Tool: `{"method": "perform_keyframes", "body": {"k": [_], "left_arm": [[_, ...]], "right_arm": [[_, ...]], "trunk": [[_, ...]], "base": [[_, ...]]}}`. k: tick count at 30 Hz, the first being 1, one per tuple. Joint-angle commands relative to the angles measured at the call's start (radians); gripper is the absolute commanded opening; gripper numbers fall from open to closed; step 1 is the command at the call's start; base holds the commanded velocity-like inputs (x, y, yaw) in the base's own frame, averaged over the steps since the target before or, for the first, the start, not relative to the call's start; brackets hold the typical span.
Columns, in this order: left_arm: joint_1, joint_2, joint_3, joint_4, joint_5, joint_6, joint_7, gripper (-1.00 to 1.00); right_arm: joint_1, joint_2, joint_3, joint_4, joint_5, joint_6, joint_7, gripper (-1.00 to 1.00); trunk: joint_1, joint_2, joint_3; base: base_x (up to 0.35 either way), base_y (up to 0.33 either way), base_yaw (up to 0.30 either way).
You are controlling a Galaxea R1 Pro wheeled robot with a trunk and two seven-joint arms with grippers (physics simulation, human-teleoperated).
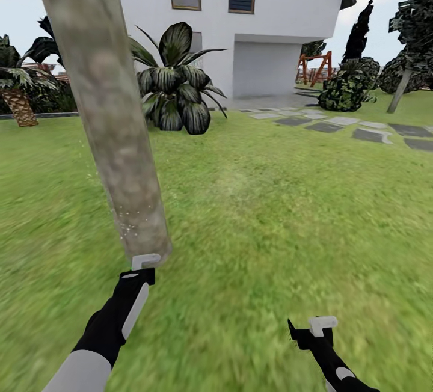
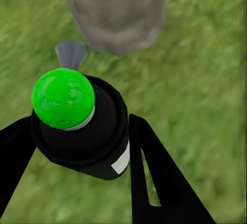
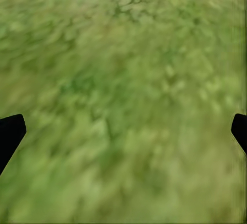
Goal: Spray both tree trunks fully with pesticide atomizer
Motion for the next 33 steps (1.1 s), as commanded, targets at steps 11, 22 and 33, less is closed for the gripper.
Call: {"method": "perform_keyframes", "body": {"k": [11, 22, 33], "left_arm": [[0.000, 0.000, 0.000, 0.000, -0.001, 0.000, 0.000, -1.00], [0.000, 0.000, 0.000, 0.000, -0.001, 0.000, 0.000, -1.00], [0.000, 0.000, 0.004, -0.001, 0.000, 0.002, -0.001, -1.00]], "right_arm": [[0.000, 0.000, 0.000, 0.000, 0.000, 0.000, 0.000, 1.00], [0.000, 0.000, 0.000, 0.000, 0.000, 0.000, 0.000, 1.00], [0.000, 0.000, -0.001, 0.000, 0.000, 0.000, 0.000, 1.00]], "trunk": [[0.000, 0.000, 0.000], [0.000, 0.000, 0.000], [0.000, 0.000, 0.000]], "base": [[0.112, -0.273, 0.249], [0.112, -0.273, 0.274], [0.112, -0.273, 0.264]]}}
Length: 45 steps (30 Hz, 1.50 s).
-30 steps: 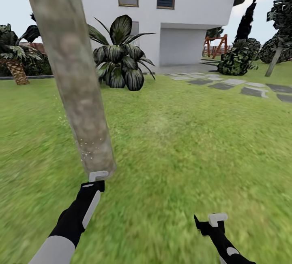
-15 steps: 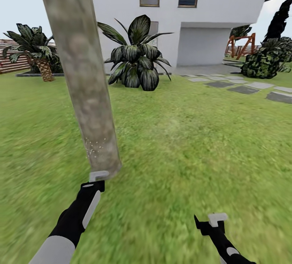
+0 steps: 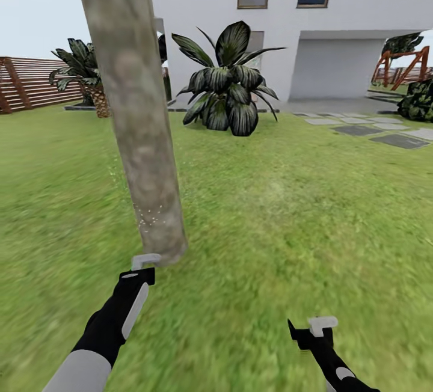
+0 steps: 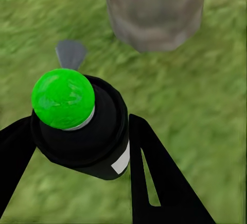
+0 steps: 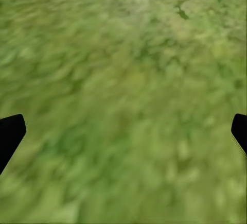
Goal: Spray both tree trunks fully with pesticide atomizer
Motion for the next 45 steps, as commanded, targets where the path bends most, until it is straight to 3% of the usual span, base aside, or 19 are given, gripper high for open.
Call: {"method": "perform_keyframes", "body": {"k": [1, 9, 10, 12, 15, 18, 20, 21, 24, 29, 31, 34, 35, 36, 37, 39, 40, 42, 45], "left_arm": [[0.000, 0.001, 0.000, -0.001, -0.001, -0.002, -0.001, -1.00], [-0.011, -0.003, -0.015, -0.016, 0.000, 0.009, -0.014, -1.00], [-0.014, -0.005, -0.026, -0.014, 0.000, 0.011, -0.015, -1.00], [-0.048, -0.014, -0.102, -0.015, 0.002, 0.036, -0.018, -1.00], [-0.087, -0.002, -0.130, -0.011, 0.009, 0.102, -0.029, -1.00], [-0.095, 0.097, -0.131, -0.008, 0.008, 0.124, -0.165, -1.00], [-0.096, 0.139, -0.130, -0.007, 0.007, 0.126, -0.233, -1.00], [-0.096, 0.140, -0.131, -0.007, 0.007, 0.126, -0.242, -1.00], [-0.110, 0.123, -0.133, -0.015, 0.012, 0.133, -0.247, -1.00], [-0.187, 0.055, -0.133, -0.016, 0.012, 0.190, -0.247, -1.00], [-0.229, 0.038, -0.133, -0.017, 0.012, 0.256, -0.246, -1.00], [-0.237, 0.053, -0.119, -0.018, 0.010, 0.301, -0.249, -1.00], [-0.236, 0.066, -0.090, -0.018, 0.010, 0.306, -0.250, -1.00], [-0.233, 0.097, -0.026, -0.017, 0.012, 0.311, -0.252, -1.00], [-0.230, 0.117, 0.003, -0.017, 0.013, 0.312, -0.253, -1.00], [-0.226, 0.121, 0.014, -0.018, 0.010, 0.315, -0.252, -1.00], [-0.227, 0.116, 0.012, -0.019, 0.008, 0.315, -0.252, -1.00], [-0.236, 0.077, -0.037, -0.021, 0.004, 0.314, -0.246, -1.00], [-0.252, 0.021, -0.060, -0.026, 0.001, 0.315, -0.241, -1.00]], "right_arm": [[0.000, 0.000, 0.000, 0.000, -0.001, 0.000, 0.000, 1.00], [0.000, 0.001, 0.001, 0.000, 0.000, 0.000, 0.000, 1.00], [0.000, 0.001, 0.001, 0.000, 0.000, 0.000, 0.000, 1.00], [0.000, 0.000, 0.000, -0.001, -0.001, 0.000, 0.000, 1.00], [0.000, 0.000, 0.000, -0.002, -0.002, 0.000, 0.000, 1.00], [0.000, 0.000, 0.000, -0.001, -0.002, 0.000, 0.000, 1.00], [0.000, 0.000, 0.001, -0.002, -0.001, 0.000, 0.000, 1.00], [0.000, 0.000, 0.001, -0.002, 0.000, 0.000, 0.000, 1.00], [0.000, 0.000, 0.000, -0.002, 0.000, 0.000, 0.000, 1.00], [0.000, 0.000, -0.001, -0.002, 0.000, 0.000, 0.001, 1.00], [0.000, 0.000, -0.001, -0.002, 0.000, 0.000, 0.001, 1.00], [0.000, 0.000, 0.000, -0.002, 0.000, 0.000, 0.001, 1.00], [0.000, 0.000, 0.000, -0.002, 0.000, 0.000, 0.001, 1.00], [0.000, 0.000, 0.000, -0.002, 0.000, 0.000, 0.000, 1.00], [0.000, 0.000, 0.000, -0.002, 0.000, 0.000, 0.000, 1.00], [0.000, 0.000, 0.000, -0.002, 0.000, 0.000, 0.000, 1.00], [0.000, 0.000, 0.000, -0.002, 0.000, 0.000, 0.000, 1.00], [0.000, 0.000, 0.000, -0.002, 0.000, 0.000, 0.000, 1.00], [0.000, 0.000, 0.000, -0.002, 0.000, 0.000, 0.000, 1.00]], "trunk": [[0.000, 0.000, 0.000], [0.000, 0.000, 0.000], [0.000, 0.000, 0.000], [0.000, 0.000, 0.000], [0.000, 0.000, 0.000], [0.000, 0.000, 0.000], [0.000, 0.000, 0.000], [0.000, 0.000, 0.000], [0.000, 0.000, 0.000], [0.000, 0.000, 0.000], [0.000, 0.000, 0.000], [0.000, 0.000, 0.000], [0.000, 0.000, 0.000], [0.000, 0.000, 0.000], [0.000, 0.000, 0.000], [0.000, 0.000, 0.000], [0.000, 0.000, 0.000], [0.000, 0.000, 0.000], [0.000, 0.000, 0.000]], "base": [[0.112, -0.272, 0.229], [0.019, -0.044, 0.061], [0.000, -0.001, 0.002], [0.000, 0.000, 0.000], [0.000, 0.000, 0.000], [0.000, 0.000, 0.000], [0.000, 0.000, 0.000], [0.000, 0.000, 0.000], [0.000, 0.000, 0.000], [0.000, 0.000, 0.000], [0.000, 0.000, 0.000], [0.000, 0.000, 0.000], [0.000, 0.000, 0.000], [0.000, 0.000, 0.000], [0.000, 0.000, 0.000], [0.000, 0.000, 0.000], [0.000, 0.000, 0.000], [-0.195, 0.000, 0.000], [-0.151, 0.000, 0.000]]}}
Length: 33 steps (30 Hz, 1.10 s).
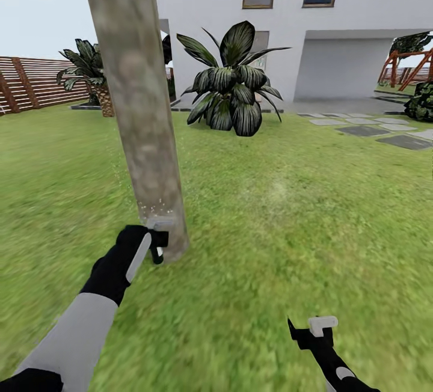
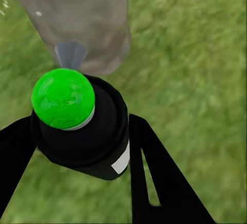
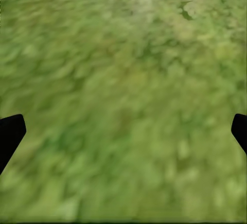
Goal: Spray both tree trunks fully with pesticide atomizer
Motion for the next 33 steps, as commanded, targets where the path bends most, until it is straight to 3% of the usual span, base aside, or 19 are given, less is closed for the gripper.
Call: {"method": "perform_keyframes", "body": {"k": [1, 5, 7, 9, 11, 13, 15, 16, 18, 21, 24, 27, 29, 31, 33], "left_arm": [[-0.015, -0.011, -0.002, -0.006, -0.009, 0.002, 0.001, -1.00], [-0.074, -0.016, -0.003, -0.016, -0.011, 0.060, 0.001, -1.00], [-0.095, -0.004, 0.003, -0.043, -0.012, 0.084, 0.001, -1.00], [-0.098, 0.015, 0.008, -0.059, -0.012, 0.098, 0.000, -1.00], [-0.096, 0.072, 0.011, -0.064, -0.004, 0.107, -0.004, -1.00], [-0.093, 0.105, 0.010, -0.065, 0.002, 0.109, -0.007, -1.00], [-0.095, 0.105, 0.006, -0.066, 0.004, 0.110, -0.007, -1.00], [-0.098, 0.092, 0.004, -0.066, 0.005, 0.110, -0.007, -1.00], [-0.101, 0.028, 0.002, -0.067, -0.003, 0.110, -0.003, -1.00], [-0.111, -0.016, 0.001, -0.077, -0.007, 0.111, -0.001, -1.00], [-0.115, 0.006, 0.006, -0.112, -0.010, 0.122, 0.000, -1.00], [-0.114, 0.088, 0.009, -0.135, -0.002, 0.128, -0.001, -1.00], [-0.113, 0.117, 0.010, -0.138, 0.001, 0.128, -0.002, -1.00], [-0.111, 0.114, 0.006, -0.141, 0.003, 0.128, -0.002, -1.00], [-0.114, 0.081, 0.004, -0.160, 0.001, 0.128, -0.002, -1.00]], "right_arm": [[0.000, 0.000, 0.000, 0.000, 0.000, 0.000, 0.000, 1.00], [0.000, 0.000, 0.000, 0.000, 0.000, 0.000, 0.000, 1.00], [0.000, 0.000, 0.000, 0.000, 0.000, 0.000, 0.000, 1.00], [0.000, 0.000, 0.000, 0.000, 0.000, 0.000, 0.000, 1.00], [0.000, 0.000, 0.000, 0.000, 0.000, 0.000, 0.000, 1.00], [0.000, 0.000, 0.000, 0.000, 0.000, 0.000, 0.000, 1.00], [0.000, 0.000, 0.000, 0.000, 0.000, 0.000, 0.000, 1.00], [0.000, 0.000, 0.000, 0.000, 0.000, 0.000, 0.000, 1.00], [0.000, 0.000, 0.000, 0.000, 0.000, 0.000, 0.000, 1.00], [0.000, -0.001, 0.000, 0.000, 0.000, 0.000, 0.000, 1.00], [0.000, -0.003, -0.001, 0.000, 0.000, 0.000, 0.000, 1.00], [0.000, -0.003, -0.001, 0.000, 0.000, 0.000, 0.000, 1.00], [0.000, -0.003, -0.001, 0.000, 0.000, 0.000, 0.000, 1.00], [0.000, -0.003, -0.001, 0.000, 0.000, 0.000, 0.000, 1.00], [0.000, -0.003, -0.001, 0.000, 0.000, 0.000, 0.000, 1.00]], "trunk": [[0.000, 0.000, 0.000], [0.000, 0.000, 0.000], [0.000, 0.000, 0.000], [0.000, 0.000, 0.000], [0.000, 0.000, 0.000], [0.000, 0.000, 0.000], [0.000, 0.000, 0.000], [0.000, 0.000, 0.000], [0.000, 0.000, 0.000], [0.000, 0.000, 0.000], [0.000, 0.000, 0.000], [0.000, 0.000, 0.000], [0.000, 0.000, 0.000], [0.000, 0.000, 0.000], [0.000, 0.000, 0.000]], "base": [[-0.029, 0.000, 0.000], [-0.006, 0.000, 0.000], [0.000, 0.000, 0.000], [0.000, 0.000, 0.000], [0.000, 0.000, 0.000], [0.000, 0.000, 0.000], [0.000, 0.000, 0.000], [0.000, 0.000, 0.000], [0.000, 0.000, 0.000], [0.000, 0.000, 0.000], [0.000, 0.000, 0.000], [0.000, 0.000, 0.000], [0.000, 0.000, 0.000], [0.000, 0.000, 0.000], [0.000, 0.000, 0.000]]}}
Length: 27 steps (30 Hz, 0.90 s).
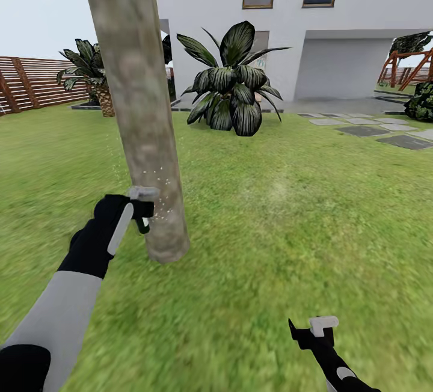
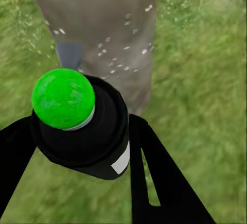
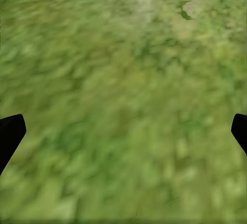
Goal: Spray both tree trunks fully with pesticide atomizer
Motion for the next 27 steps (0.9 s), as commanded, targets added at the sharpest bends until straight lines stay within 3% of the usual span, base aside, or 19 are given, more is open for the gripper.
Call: {"method": "perform_keyframes", "body": {"k": [1, 3, 5, 8, 11, 13, 20, 22, 25, 27], "left_arm": [[-0.001, -0.023, -0.001, -0.008, -0.014, 0.001, 0.000, -1.00], [-0.021, -0.063, -0.001, -0.016, -0.015, 0.001, 0.001, -1.00], [-0.031, -0.068, 0.000, -0.019, -0.015, 0.002, 0.001, -1.00], [-0.035, -0.042, 0.005, -0.045, -0.017, 0.003, 0.003, -1.00], [-0.031, 0.044, 0.009, -0.057, -0.011, 0.009, 0.002, -1.00], [-0.027, 0.064, 0.011, -0.092, -0.011, 0.011, 0.002, -1.00], [-0.040, 0.035, 0.008, -0.105, -0.011, 0.012, 0.001, -1.00], [-0.039, 0.034, 0.035, -0.108, -0.011, 0.012, 0.001, -1.00], [-0.038, 0.051, 0.112, -0.111, -0.010, 0.012, 0.001, -1.00], [-0.038, 0.063, 0.131, -0.109, -0.008, 0.012, 0.001, -1.00]], "right_arm": [[0.000, 0.000, 0.000, 0.000, 0.000, 0.000, 0.000, 1.00], [0.000, 0.000, 0.000, 0.000, 0.000, 0.000, 0.000, 1.00], [0.000, 0.000, 0.000, 0.000, 0.000, 0.000, 0.000, 1.00], [0.000, -0.001, 0.000, 0.000, 0.000, 0.000, 0.000, 1.00], [0.000, -0.001, 0.000, 0.000, 0.000, 0.000, 0.000, 1.00], [0.000, -0.001, 0.000, 0.000, 0.000, 0.000, 0.000, 1.00], [0.000, -0.001, 0.000, 0.000, 0.000, 0.000, 0.000, 1.00], [0.000, -0.001, 0.000, 0.000, 0.000, 0.000, 0.000, 1.00], [0.000, -0.002, 0.000, 0.000, 0.000, 0.000, 0.000, 1.00], [0.000, -0.001, 0.000, 0.000, 0.000, 0.000, 0.000, 1.00]], "trunk": [[0.000, 0.000, 0.000], [0.000, 0.000, 0.000], [0.000, 0.000, 0.000], [0.000, 0.000, 0.000], [0.000, 0.000, 0.000], [0.000, 0.000, 0.000], [0.000, 0.000, 0.000], [0.000, 0.000, 0.000], [0.000, 0.000, 0.000], [0.000, 0.000, 0.000]], "base": [[0.000, 0.000, 0.000], [0.000, 0.000, 0.000], [0.000, 0.000, 0.000], [0.000, 0.000, 0.000], [0.000, 0.000, 0.000], [0.000, 0.000, 0.000], [0.000, 0.000, 0.000], [0.000, 0.000, 0.000], [0.000, 0.000, 0.000], [0.000, 0.000, 0.000]]}}
